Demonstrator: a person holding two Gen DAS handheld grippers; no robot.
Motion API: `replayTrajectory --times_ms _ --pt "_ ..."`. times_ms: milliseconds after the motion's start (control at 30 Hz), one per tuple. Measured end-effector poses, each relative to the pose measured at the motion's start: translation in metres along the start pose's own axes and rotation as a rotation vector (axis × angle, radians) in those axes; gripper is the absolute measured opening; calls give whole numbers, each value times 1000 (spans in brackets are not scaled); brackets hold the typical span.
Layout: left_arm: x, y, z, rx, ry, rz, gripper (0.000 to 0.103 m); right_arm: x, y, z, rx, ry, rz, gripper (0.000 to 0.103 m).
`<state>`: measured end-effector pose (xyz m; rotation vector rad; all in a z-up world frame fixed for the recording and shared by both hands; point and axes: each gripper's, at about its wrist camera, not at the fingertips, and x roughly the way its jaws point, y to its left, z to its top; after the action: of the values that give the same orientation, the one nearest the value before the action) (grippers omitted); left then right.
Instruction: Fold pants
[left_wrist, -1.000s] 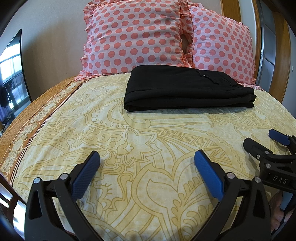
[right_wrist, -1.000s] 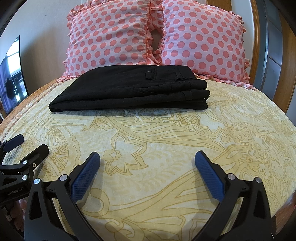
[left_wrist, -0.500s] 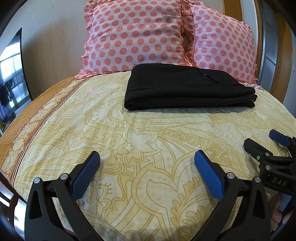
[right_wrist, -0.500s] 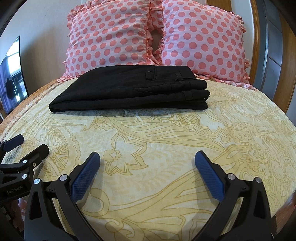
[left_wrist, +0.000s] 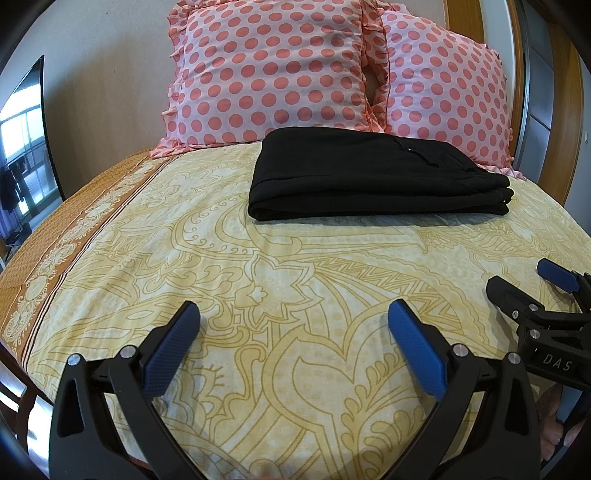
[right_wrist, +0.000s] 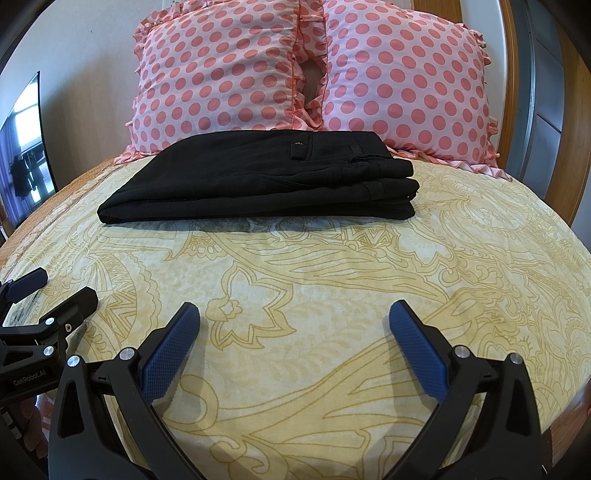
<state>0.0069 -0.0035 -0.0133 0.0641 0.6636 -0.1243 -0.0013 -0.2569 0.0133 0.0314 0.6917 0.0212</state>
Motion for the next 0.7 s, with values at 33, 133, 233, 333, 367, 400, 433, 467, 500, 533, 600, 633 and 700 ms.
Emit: replayTrajectory --times_ms 33,133,233,333,367,400,433,467,500,533,600,633,700 --pt "0 -1 -1 -1 -2 1 101 0 0 0 0 0 0 102" --pt "0 -1 0 -1 -3 2 101 0 0 0 0 0 0 102" --pt "1 -1 1 -2 1 1 101 0 0 0 0 0 0 102" --pt "1 -1 1 -3 6 1 101 0 0 0 0 0 0 102" --pt "2 -1 1 -4 7 1 101 0 0 0 0 0 0 102" --pt "2 -2 1 -5 8 2 101 0 0 0 0 0 0 102" --pt "2 -2 0 -5 9 2 101 0 0 0 0 0 0 102" --pt "2 -2 1 -6 10 3 101 0 0 0 0 0 0 102" --pt "2 -2 1 -8 12 3 101 0 0 0 0 -1 0 102" --pt "2 -2 1 -9 13 3 101 0 0 0 0 -1 -1 102" --pt "2 -2 1 -8 12 2 101 0 0 0 0 -1 -1 102" --pt "2 -2 1 -7 11 2 101 0 0 0 0 0 0 102" --pt "1 -4 0 -7 7 4 101 0 -1 0 -1 -1 0 102"
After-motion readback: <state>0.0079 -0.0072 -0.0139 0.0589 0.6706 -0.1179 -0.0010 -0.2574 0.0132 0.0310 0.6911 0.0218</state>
